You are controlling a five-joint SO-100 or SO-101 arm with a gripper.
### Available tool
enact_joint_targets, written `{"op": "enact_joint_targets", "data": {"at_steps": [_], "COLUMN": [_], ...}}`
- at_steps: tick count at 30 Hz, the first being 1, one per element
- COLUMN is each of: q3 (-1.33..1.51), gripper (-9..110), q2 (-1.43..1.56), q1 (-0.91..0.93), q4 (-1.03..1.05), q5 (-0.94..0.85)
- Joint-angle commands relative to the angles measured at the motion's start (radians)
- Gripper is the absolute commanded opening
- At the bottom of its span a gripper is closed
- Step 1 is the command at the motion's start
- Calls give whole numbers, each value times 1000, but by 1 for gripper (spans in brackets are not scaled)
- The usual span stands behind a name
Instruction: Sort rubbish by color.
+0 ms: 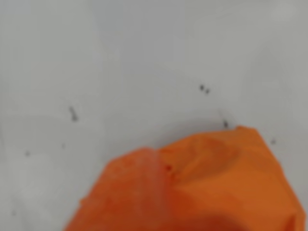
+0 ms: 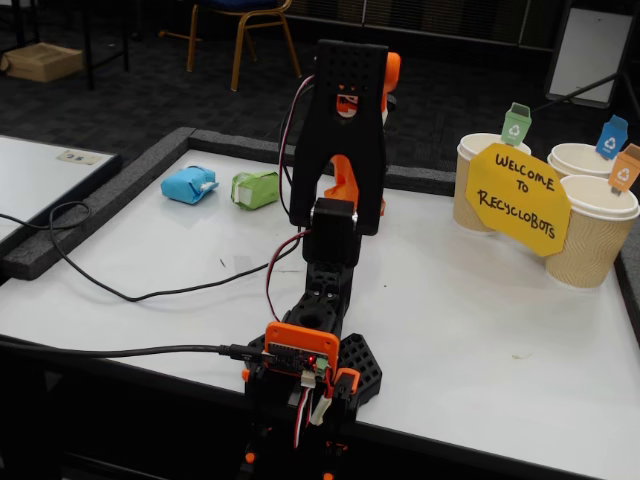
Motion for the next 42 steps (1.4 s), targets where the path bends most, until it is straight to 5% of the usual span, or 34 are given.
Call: {"op": "enact_joint_targets", "data": {"at_steps": [1, 26, 42], "q3": [-140, 87, 242], "gripper": [0, 0, 0], "q2": [235, 1026, 1356], "q1": [31, 57, 322], "q4": [54, 356, 466], "q5": [-8, 29, 51]}}
